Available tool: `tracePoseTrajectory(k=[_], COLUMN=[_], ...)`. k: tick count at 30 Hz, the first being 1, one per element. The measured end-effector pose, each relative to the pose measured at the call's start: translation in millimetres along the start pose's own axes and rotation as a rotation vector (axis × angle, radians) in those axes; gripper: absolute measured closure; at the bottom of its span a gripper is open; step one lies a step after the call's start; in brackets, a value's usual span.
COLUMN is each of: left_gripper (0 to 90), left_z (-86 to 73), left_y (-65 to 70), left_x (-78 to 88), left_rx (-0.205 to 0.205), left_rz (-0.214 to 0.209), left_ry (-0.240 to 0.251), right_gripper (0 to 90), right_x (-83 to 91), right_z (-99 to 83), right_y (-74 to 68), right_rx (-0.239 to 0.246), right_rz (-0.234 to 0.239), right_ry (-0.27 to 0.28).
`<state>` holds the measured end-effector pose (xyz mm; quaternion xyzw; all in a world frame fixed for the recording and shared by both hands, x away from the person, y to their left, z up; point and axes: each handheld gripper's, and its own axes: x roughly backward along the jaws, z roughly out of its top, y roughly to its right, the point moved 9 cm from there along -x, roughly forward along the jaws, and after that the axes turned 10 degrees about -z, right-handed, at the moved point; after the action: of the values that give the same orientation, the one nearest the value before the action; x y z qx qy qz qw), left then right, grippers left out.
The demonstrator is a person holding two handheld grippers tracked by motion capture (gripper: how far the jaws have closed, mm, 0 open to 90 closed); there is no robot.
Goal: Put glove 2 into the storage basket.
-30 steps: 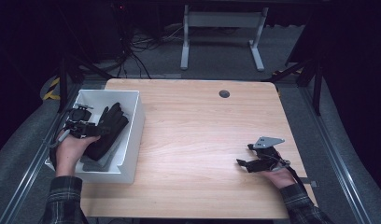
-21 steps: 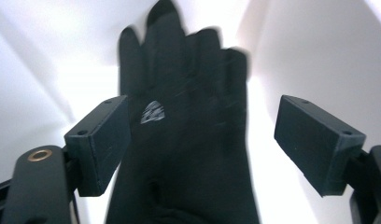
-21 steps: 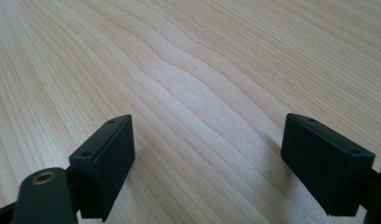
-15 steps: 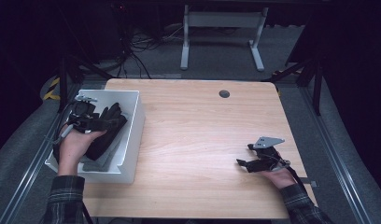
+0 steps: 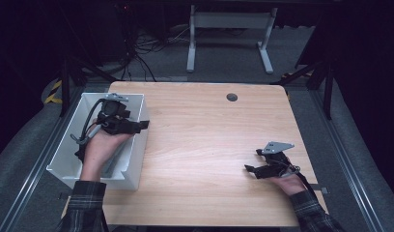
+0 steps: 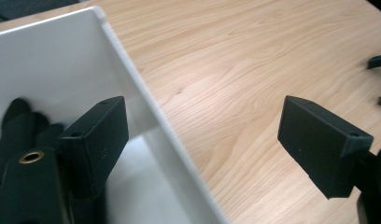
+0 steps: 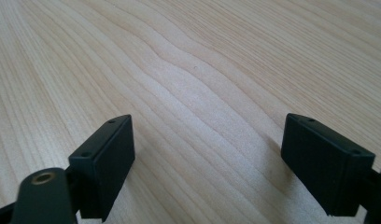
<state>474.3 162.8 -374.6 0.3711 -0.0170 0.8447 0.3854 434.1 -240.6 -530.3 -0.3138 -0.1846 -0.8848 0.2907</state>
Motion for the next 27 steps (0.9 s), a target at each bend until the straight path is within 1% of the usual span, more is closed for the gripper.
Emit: tracePoseTrajectory(k=[1,3,4,6,8,9,10,12,18,22,25,27], left_gripper=[17.0,17.0,17.0,17.0,17.0,17.0,16.9,16.7,15.2,14.3,14.3,14.2], left_z=[2.0,4.1,4.1,5.8,6.5,6.7,6.7,6.1,2.9,-1.7,-5.9,-9.5], left_y=[8.3,17.5,17.5,29.2,37.8,45.4,45.4,52.4,67.8,75.7,81.0,84.3], left_x=[-3.9,-8.8,-8.8,-16.2,-23.6,-30.9,-30.9,-38.5,-57.3,-68.8,-76.7,-82.2], left_rx=[-0.013,-0.031,-0.031,-0.046,-0.06,-0.075,-0.075,-0.089,-0.11,-0.126,-0.139,-0.138], left_rz=[-0.013,-0.029,-0.029,-0.053,-0.061,-0.073,-0.073,-0.081,-0.095,-0.09,-0.099,-0.107], left_ry=[0.001,0.001,0.001,-0.004,-0.011,-0.019,-0.019,-0.031,-0.04,-0.052,-0.062,-0.073], right_gripper=[18.0,18.0,18.0,17.9,17.9,17.9,17.8,17.9,17.8,17.8,17.8,17.7], right_x=[0.0,-0.1,-0.1,-0.1,-0.1,-0.1,-0.1,-0.1,0.0,-0.1,0.0,0.0], right_z=[0.0,0.0,0.0,0.0,0.0,0.0,0.0,0.0,0.0,0.0,0.0,-0.1], right_y=[-0.1,-0.1,-0.1,-0.1,-0.1,-0.1,-0.1,-0.1,-0.1,-0.1,-0.2,-0.1], right_rx=[0.0,0.0,0.0,0.0,0.001,0.001,0.0,0.001,0.001,0.001,0.001,0.002], right_rz=[0.0,-0.001,-0.001,-0.001,-0.001,-0.001,-0.002,-0.001,-0.001,-0.001,-0.001,-0.001], right_ry=[0.001,0.001,0.001,0.001,0.001,0.001,0.001,0.001,0.0,0.001,0.001,0.0])
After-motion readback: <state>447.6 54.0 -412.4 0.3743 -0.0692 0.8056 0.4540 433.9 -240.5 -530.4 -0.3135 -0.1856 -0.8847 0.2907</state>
